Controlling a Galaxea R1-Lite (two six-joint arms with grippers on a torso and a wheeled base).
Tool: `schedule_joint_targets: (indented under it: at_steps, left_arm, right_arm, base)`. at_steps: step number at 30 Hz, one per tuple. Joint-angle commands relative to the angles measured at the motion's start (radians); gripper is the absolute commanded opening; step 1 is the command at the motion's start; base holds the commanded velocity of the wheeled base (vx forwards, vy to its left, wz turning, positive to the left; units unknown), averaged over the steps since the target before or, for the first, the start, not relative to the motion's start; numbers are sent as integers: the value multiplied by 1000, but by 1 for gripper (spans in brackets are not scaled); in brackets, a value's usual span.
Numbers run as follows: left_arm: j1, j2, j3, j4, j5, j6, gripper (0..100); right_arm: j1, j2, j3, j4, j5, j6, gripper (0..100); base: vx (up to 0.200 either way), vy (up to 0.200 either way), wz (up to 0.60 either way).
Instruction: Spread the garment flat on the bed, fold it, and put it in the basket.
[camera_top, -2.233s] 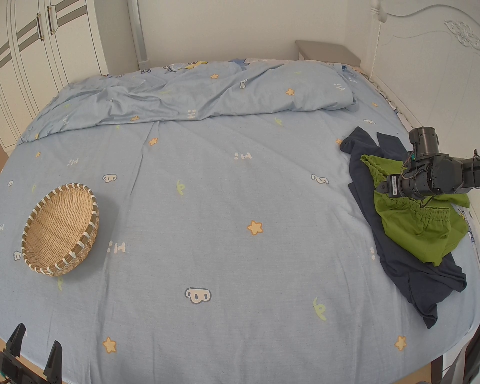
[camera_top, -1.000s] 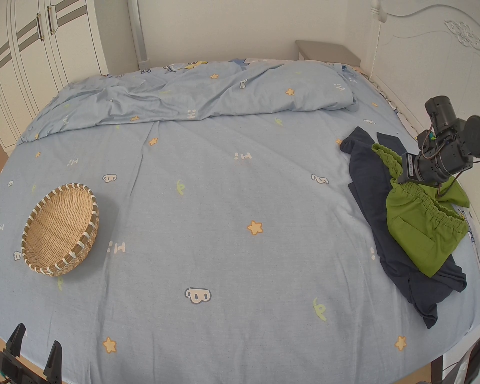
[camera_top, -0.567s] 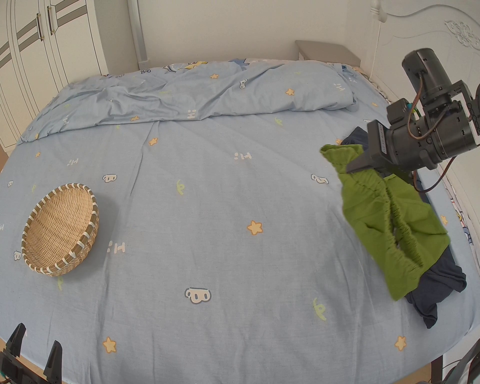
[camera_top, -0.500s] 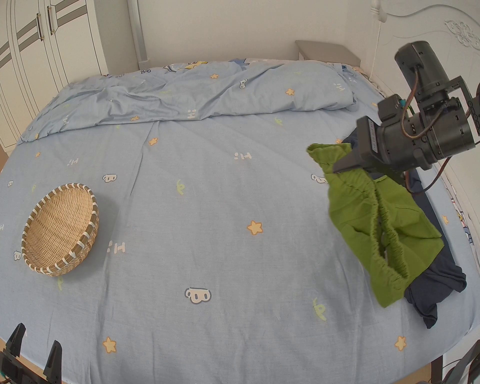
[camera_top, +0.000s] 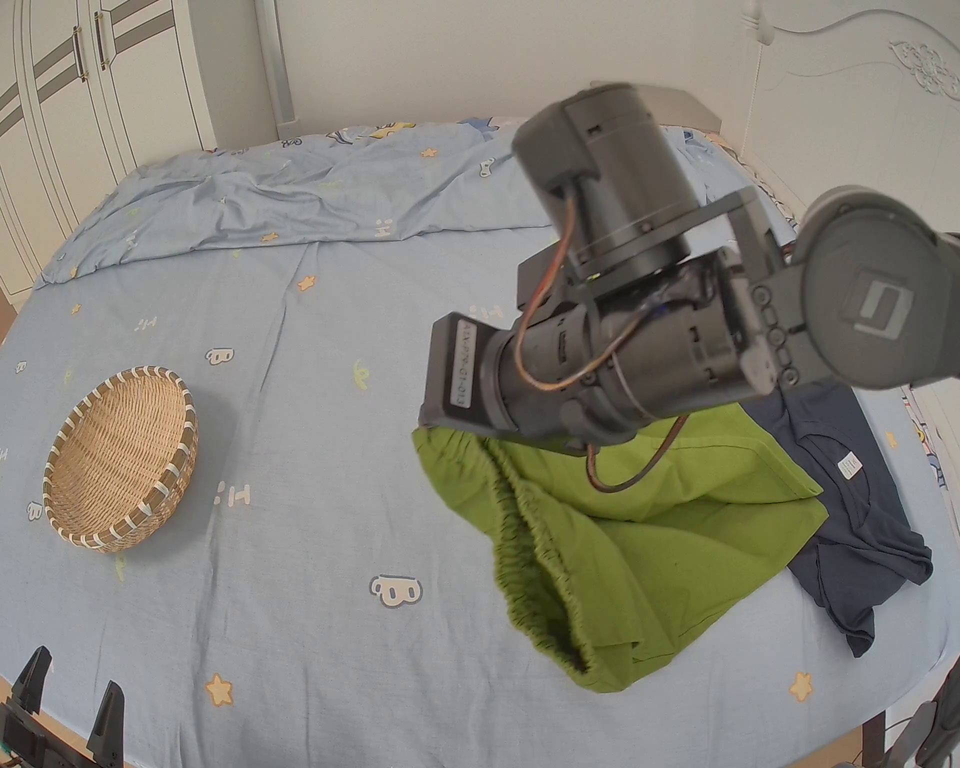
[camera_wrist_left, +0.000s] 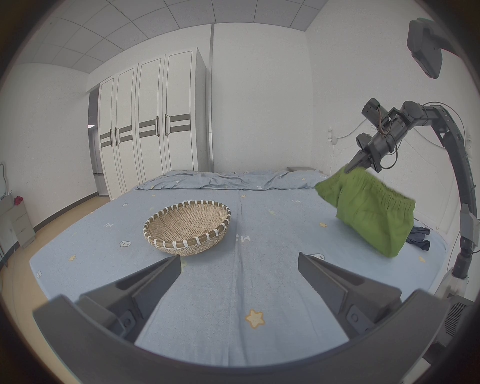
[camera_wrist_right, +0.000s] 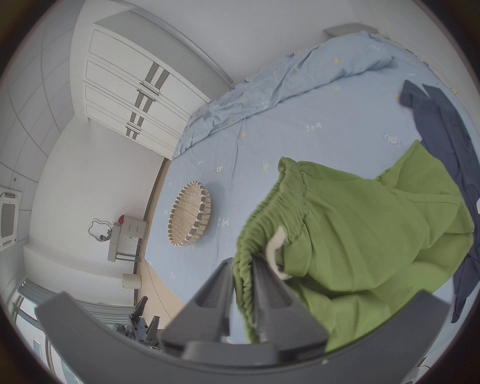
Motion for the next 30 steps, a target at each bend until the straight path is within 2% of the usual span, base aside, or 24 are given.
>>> schedule_joint_targets:
  at_steps: [1,12,15,16,17,18,19,20,22,23,24,26,27,28,30]
  left_arm:
    - [0,-10,16,0,0,0,100]
    - [0,-10,16,0,0,0,100]
    - [0,-12,18,-1,2,7,100]
    - [0,-12,18,-1,2,7,100]
    - [0,-10,18,-1,2,6,100]
    - [0,-10,18,-1,2,6,100]
    - [0,-10,18,-1,2,3,100]
    - [0,-12,18,-1,2,3,100]
    - [0,-12,18,-1,-3,6,100]
    - [0,-12,18,-1,-3,6,100]
    - [2,-10,12,3,-4,7,100]
    - [2,-10,10,-3,-1,3,100]
    - [2,-10,-19,-14,-1,-11,100]
    - [-3,-4,-122,-20,-4,-51,100]
    - [-32,64,-369,19,-12,-198,100]
  right_arm:
    - [14,73,-16,-4,-1,-4,100]
    - [-4,99,26,-1,0,-44,100]
    - [-70,3,112,-4,26,-44,100]
    - [-70,3,112,-4,26,-44,100]
    - [-130,-131,233,-19,99,-50,100]
    - [-130,-131,233,-19,99,-50,100]
    - [-204,-243,351,-68,178,-61,100]
    - [-236,-293,411,-91,207,-68,100]
    - [-294,-399,546,-153,253,-94,100]
    - [-299,-407,557,-157,257,-96,100]
    - [-366,-491,684,-231,286,-137,100]
    - [-425,-560,785,-303,316,-160,100]
    - [-445,-583,820,-335,332,-159,100]
    - [-469,-606,851,-363,353,-157,100]
    - [-514,-634,888,-396,395,-157,100]
  base:
    - [0,0,0]
    - [0,0,0]
    - [0,0,0]
    - [0,0,0]
    - [0,0,0]
    - [0,0,0]
    - [0,0,0]
    - [0,0,0]
    - [0,0,0]
    - [0,0,0]
    - [0,0,0]
    - [0,0,0]
    - [0,0,0]
    - [0,0,0]
    - [0,0,0]
